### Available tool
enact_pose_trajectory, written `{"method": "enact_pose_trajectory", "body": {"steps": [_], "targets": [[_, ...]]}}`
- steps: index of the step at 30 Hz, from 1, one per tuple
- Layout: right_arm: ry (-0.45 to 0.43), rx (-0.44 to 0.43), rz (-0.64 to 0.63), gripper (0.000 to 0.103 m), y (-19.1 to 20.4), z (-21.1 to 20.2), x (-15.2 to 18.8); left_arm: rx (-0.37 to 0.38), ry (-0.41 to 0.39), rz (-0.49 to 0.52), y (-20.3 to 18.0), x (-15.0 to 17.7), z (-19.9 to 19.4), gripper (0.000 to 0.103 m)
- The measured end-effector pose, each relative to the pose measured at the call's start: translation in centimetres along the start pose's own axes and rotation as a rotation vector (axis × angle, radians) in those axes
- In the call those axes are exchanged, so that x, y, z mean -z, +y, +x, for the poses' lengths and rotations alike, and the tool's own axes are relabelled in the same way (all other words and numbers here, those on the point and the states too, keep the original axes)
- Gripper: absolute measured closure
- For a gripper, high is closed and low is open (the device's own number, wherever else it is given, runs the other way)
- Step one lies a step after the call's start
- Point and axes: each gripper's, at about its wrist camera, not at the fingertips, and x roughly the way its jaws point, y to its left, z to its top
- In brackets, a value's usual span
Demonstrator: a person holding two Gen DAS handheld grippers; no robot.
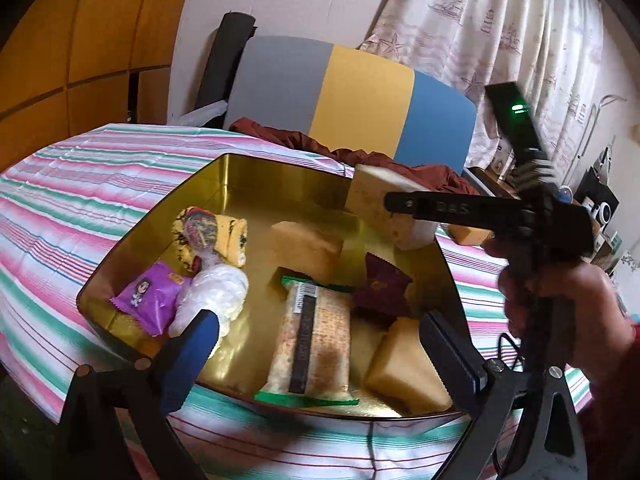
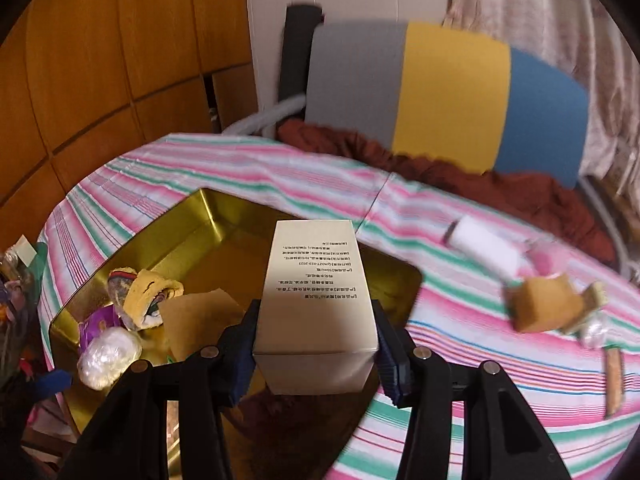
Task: Organize objects
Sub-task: 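Carry the purple packet and white box to the gold tray and open both tools, then move the right tool to the pile and grasp the cracker packet with green ends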
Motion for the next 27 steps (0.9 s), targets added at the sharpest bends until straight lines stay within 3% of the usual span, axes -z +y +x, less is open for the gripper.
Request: {"method": "enact_pose_trajectory", "body": {"steps": [4,7,21,27], "targets": [[0.052,0.045,0.022,0.046,-1.0,1.8,-0.3,-0.004,0.001,-0.014,0.5,0.0,-0.1,0.002],[0.013,0.066,0.048,0.042,-1.8,0.8,-0.1,-0.005,0.0,-0.017,0.6,0.0,-0.1,0.002],[-0.077,0.059,0.239,0.041,-5.2,-3.7,4.2,0.021,0.028,0.016,-2.0,0.4,0.2,0.0],[-0.046,0.107,0.292,0.041,-7.3,-3.9,6.8,0.041,0.039,0.046,-3.3,0.5,0.0,0.0]]}}
